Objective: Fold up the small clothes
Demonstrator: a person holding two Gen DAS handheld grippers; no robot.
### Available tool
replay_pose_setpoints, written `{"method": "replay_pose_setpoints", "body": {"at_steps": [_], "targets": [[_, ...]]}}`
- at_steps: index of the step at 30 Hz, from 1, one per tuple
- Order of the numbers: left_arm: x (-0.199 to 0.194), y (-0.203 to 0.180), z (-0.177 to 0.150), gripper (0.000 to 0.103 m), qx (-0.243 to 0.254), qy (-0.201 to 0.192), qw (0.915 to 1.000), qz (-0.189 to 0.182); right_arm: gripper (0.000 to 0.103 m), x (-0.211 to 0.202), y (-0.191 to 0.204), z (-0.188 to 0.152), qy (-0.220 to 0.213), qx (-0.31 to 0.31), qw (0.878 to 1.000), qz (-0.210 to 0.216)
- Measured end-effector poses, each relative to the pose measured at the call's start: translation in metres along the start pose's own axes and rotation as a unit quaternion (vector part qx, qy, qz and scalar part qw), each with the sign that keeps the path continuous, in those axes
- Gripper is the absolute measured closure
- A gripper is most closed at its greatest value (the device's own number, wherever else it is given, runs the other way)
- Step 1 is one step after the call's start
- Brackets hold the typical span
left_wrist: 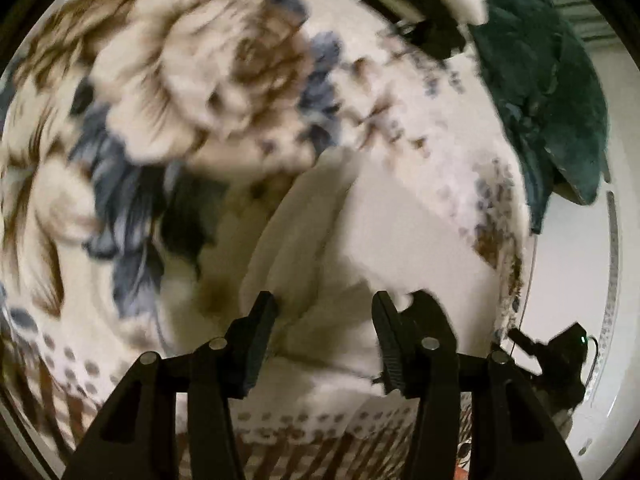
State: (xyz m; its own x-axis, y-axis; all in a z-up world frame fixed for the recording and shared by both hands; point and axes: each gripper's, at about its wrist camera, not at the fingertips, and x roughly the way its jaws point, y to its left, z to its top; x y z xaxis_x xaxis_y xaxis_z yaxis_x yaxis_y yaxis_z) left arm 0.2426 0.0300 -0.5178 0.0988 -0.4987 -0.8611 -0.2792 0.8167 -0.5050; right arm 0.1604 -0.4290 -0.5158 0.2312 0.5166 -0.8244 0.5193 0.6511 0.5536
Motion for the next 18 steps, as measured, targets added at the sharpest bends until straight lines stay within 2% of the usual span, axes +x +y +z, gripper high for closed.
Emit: {"method": "replay_pose_setpoints", "body": {"at_steps": [3, 4, 5, 6, 11, 13, 16, 18], "targets": [[0.009, 0.007, -0.01, 0.058, -0.018, 0.0, 0.9998, 0.006, 0.048, 0.02, 0.003, -0.021, 0.041, -0.015, 0.999, -0.031], [0.008, 0.006, -0.014, 0.061, -0.015, -0.008, 0.9998, 0.01, 0.053, 0.026, 0.003, -0.027, 0.049, -0.016, 0.998, -0.042], [0.006, 0.004, -0.019, 0.072, -0.006, -0.018, 0.9997, 0.014, 0.063, 0.03, 0.004, -0.033, 0.049, -0.021, 0.997, -0.053], [0.005, 0.001, -0.022, 0.1, 0.004, -0.022, 0.9994, 0.026, 0.092, 0.031, 0.005, -0.037, 0.045, -0.027, 0.997, -0.061], [-0.017, 0.006, -0.033, 0.1, -0.001, -0.035, 0.9993, 0.013, 0.096, 0.006, -0.004, -0.045, 0.003, -0.012, 0.998, -0.069], [-0.025, 0.008, -0.034, 0.1, 0.004, -0.041, 0.9989, 0.022, 0.096, -0.006, -0.004, -0.042, -0.014, -0.008, 0.997, -0.072], [-0.023, 0.016, -0.033, 0.1, 0.006, -0.031, 0.9987, 0.039, 0.096, -0.013, -0.004, -0.036, -0.015, -0.014, 0.996, -0.087], [-0.017, 0.02, -0.033, 0.099, 0.006, -0.005, 0.9995, 0.03, 0.096, -0.006, -0.003, -0.032, -0.005, -0.021, 0.994, -0.104]]}}
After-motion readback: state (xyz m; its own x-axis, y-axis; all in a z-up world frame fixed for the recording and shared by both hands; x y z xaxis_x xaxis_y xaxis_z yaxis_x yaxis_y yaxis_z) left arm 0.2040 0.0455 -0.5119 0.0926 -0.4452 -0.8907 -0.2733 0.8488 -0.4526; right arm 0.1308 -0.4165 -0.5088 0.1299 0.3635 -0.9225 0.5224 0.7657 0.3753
